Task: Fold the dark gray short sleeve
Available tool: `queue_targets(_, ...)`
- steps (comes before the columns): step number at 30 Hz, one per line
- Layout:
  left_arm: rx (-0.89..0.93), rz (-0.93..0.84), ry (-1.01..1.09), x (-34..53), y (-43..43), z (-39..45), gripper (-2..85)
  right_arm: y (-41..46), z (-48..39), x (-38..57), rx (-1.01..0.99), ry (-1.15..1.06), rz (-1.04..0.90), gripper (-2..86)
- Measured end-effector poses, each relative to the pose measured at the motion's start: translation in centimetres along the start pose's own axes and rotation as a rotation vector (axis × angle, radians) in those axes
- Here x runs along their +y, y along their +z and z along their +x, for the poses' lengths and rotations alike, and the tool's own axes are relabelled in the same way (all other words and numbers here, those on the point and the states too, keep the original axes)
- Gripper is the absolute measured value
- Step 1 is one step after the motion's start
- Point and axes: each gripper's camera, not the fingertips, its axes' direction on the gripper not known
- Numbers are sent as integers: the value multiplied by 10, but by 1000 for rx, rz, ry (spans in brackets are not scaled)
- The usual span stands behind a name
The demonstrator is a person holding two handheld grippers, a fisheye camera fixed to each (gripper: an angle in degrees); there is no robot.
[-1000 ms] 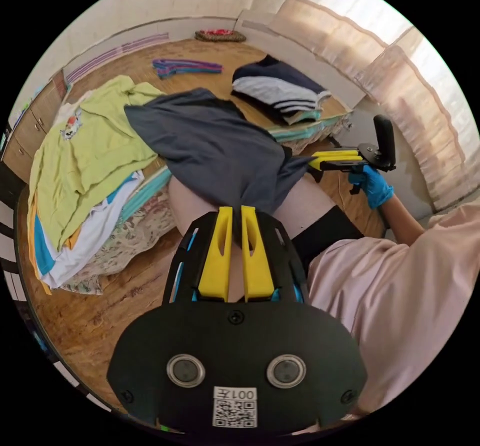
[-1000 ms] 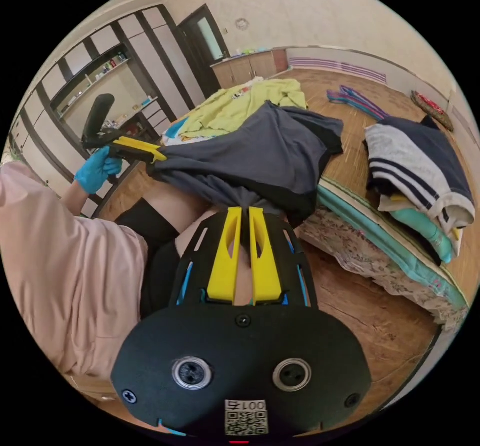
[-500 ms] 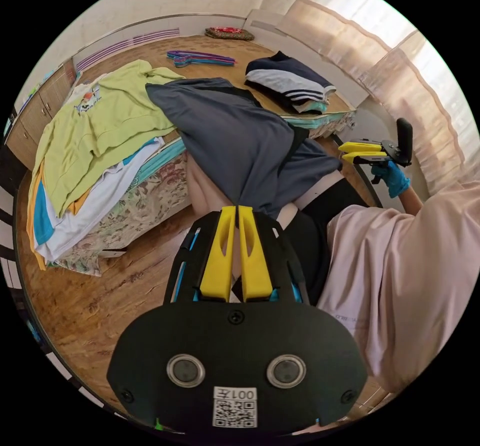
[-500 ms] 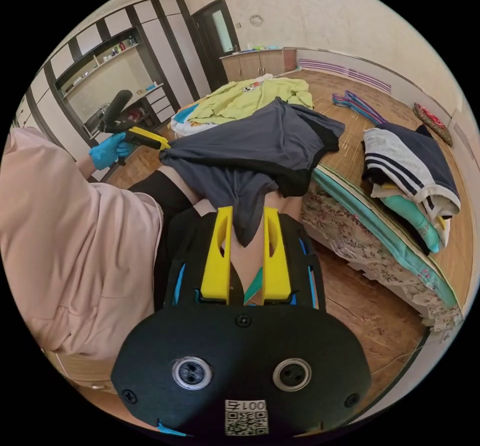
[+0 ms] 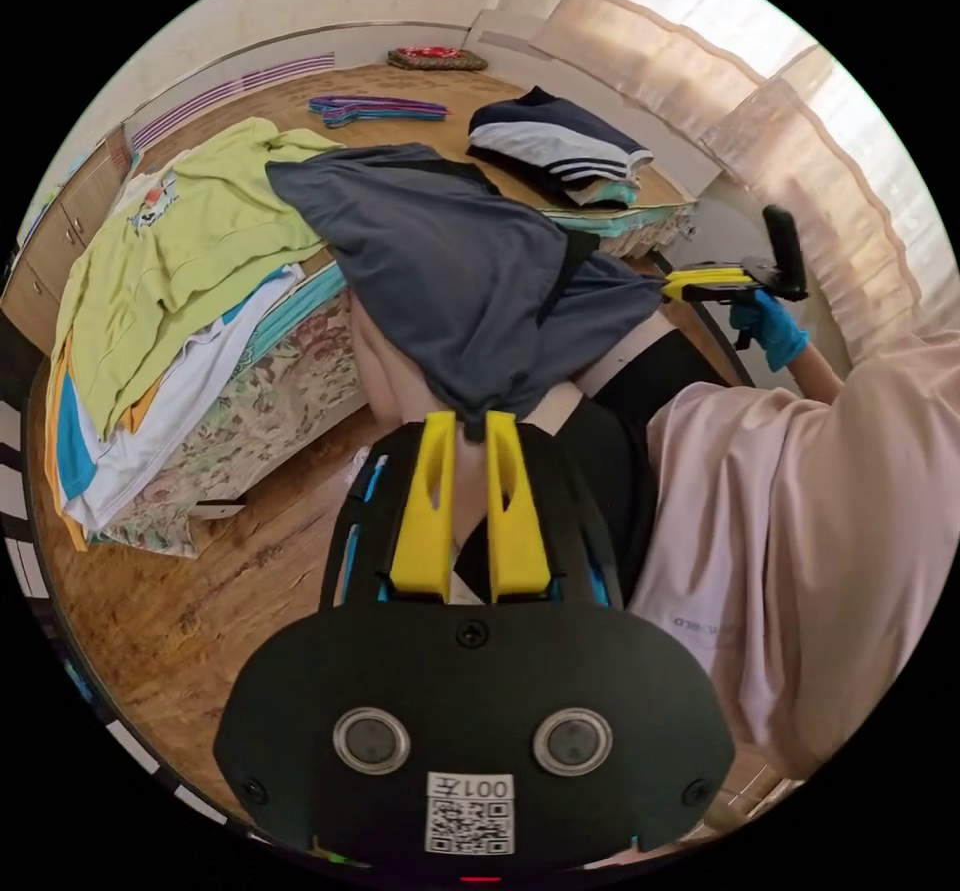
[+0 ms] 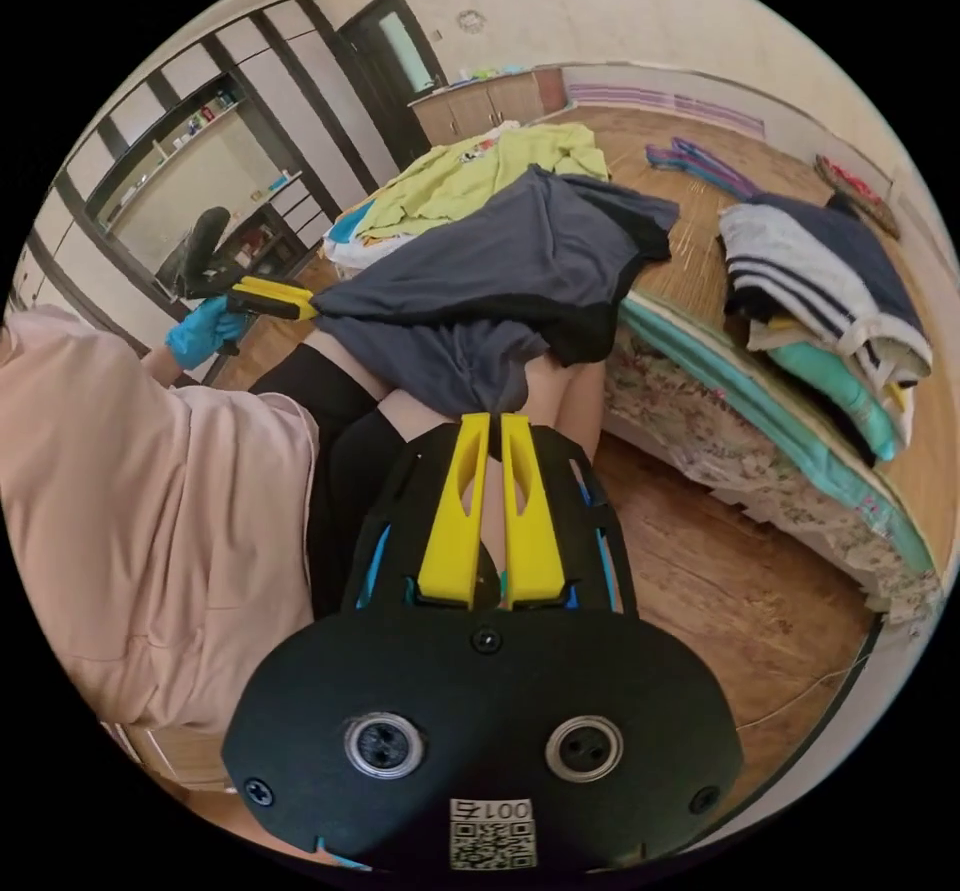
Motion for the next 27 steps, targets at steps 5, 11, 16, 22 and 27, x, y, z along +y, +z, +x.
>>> queue_targets(5, -85, 69, 64, 17, -27, 9, -13, -35, -24, 1, 74, -149, -12, 13)
queue_targets(11, -146, -47, 54, 37, -10, 5, -13, 20, -10, 24, 42, -86, -281, 5)
queue_targets(16, -137, 14, 71, 40, -26, 8, -13, -13, -17, 13, 20, -95, -165, 14)
queue_targets(22, -108, -55, 30, 46, 5, 1, -13, -5, -27, -7, -4, -9, -67, 64)
queue_targets(27, -74, -28, -14, 55, 8, -6, -13, 15, -35, -14, -57, 23, -134, 61)
